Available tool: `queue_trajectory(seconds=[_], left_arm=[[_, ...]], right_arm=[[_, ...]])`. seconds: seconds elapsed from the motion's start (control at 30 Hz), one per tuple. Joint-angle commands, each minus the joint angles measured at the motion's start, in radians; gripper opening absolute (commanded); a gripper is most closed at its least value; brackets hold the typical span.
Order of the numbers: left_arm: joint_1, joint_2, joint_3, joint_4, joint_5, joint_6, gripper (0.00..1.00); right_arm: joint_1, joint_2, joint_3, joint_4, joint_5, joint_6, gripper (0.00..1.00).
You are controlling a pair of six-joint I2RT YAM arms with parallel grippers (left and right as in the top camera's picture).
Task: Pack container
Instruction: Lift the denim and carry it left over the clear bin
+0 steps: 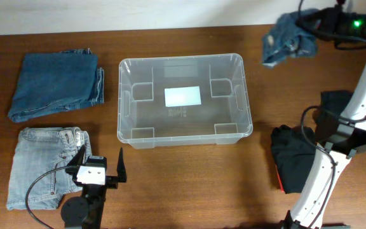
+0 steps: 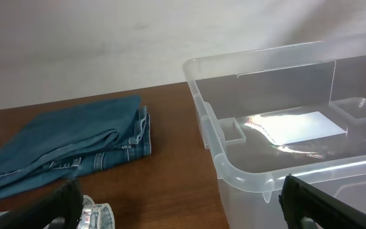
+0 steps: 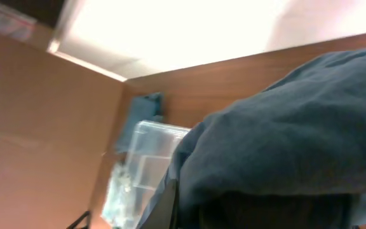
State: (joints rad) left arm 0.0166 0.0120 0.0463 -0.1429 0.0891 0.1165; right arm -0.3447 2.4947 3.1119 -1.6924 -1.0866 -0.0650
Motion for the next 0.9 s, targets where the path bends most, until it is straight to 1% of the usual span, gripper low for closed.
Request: queue_trajectory(seconds=[0.0,0.1,0.23,0.27,0.3,0.33,0.4,0.5,0.67,0.77,0.87], left_arm=[[0.005,-0.006,-0.006,0.001,-0.007,0.016,0.99],[0.005,-0.006,-0.006,0.001,-0.007,0.016,0.99],[0.005,-0.006,-0.006,0.001,-0.007,0.016,1.0],[0.005,-0.006,-0.006,0.001,-0.007,0.016,0.99],[0.005,-0.006,-0.006,0.001,-0.007,0.016,0.99],[0.005,-0.006,-0.006,0.001,-0.007,0.016,0.99],[0.005,-0.006,-0.006,0.001,-0.007,0.016,0.99],[0.005,-0.006,-0.006,0.001,-0.007,0.016,0.99],[0.005,-0.006,-0.006,0.001,-0.007,0.016,0.99],[0.005,-0.006,-0.006,0.001,-0.007,0.016,0.99],[0.005,-0.006,-0.006,0.001,-0.007,0.016,0.99]], right_arm=[[0.106,-0.137,0.029,-0.006,-0.075,0.063,0.04],[0.187,-0.208,0.029,-0.006,0.028,0.114,0.04],[0.37,-0.299,0.029,-0.006,0.327,0.229,0.04],[0.397,-0.306,0.029,-0.006,0.361,0.243,0.04],[0.465,-0.318,0.029,-0.006,0.429,0.266,0.04],[0.503,-0.323,0.029,-0.006,0.456,0.267,0.04],[0.64,-0.319,0.028,-0.006,0.56,0.331,0.04],[0.752,-0.289,0.028,0.003,0.66,0.391,0.04],[0.894,-0.202,0.014,0.056,0.685,0.435,0.04],[0.932,-0.146,0.01,0.092,0.711,0.448,0.04],[0.949,-0.1,0.008,0.138,0.694,0.447,0.04]])
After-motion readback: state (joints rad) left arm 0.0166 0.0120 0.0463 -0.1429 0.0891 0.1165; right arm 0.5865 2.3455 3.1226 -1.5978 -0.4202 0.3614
